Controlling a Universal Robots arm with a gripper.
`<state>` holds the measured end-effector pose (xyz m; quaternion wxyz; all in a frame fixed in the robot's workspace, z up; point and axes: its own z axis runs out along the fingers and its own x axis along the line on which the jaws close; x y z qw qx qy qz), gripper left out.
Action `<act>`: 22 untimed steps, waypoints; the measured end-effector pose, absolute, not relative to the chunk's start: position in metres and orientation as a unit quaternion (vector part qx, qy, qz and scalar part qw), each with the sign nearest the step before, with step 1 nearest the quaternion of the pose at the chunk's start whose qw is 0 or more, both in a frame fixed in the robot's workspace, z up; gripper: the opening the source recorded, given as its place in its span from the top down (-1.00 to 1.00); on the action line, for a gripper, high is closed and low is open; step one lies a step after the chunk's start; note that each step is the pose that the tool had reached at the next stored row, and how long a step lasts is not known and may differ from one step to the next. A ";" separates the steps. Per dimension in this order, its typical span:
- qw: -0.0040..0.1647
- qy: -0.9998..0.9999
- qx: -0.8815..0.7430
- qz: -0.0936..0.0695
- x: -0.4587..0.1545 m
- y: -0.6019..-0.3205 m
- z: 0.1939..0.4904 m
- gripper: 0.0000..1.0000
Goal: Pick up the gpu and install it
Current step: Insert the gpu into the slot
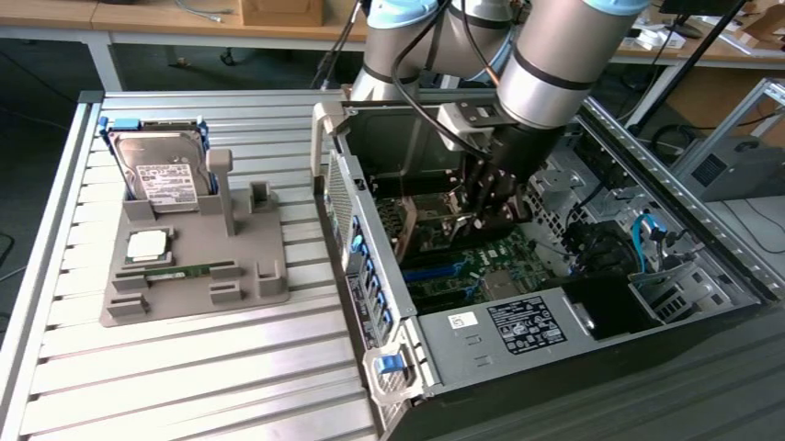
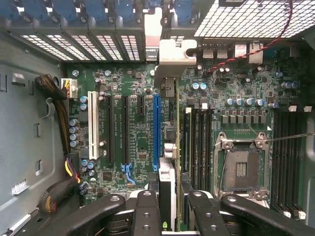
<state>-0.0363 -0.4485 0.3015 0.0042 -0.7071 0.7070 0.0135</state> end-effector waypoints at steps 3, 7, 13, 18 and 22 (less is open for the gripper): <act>0.004 0.707 -0.707 0.013 -0.037 -0.450 0.302 0.45; 0.004 0.707 -0.707 0.013 -0.038 -0.452 0.301 0.45; 0.004 0.707 -0.707 0.013 -0.042 -0.456 0.301 0.45; 0.004 0.707 -0.707 0.013 -0.046 -0.459 0.300 0.45; 0.004 0.707 -0.707 0.013 -0.046 -0.462 0.297 0.45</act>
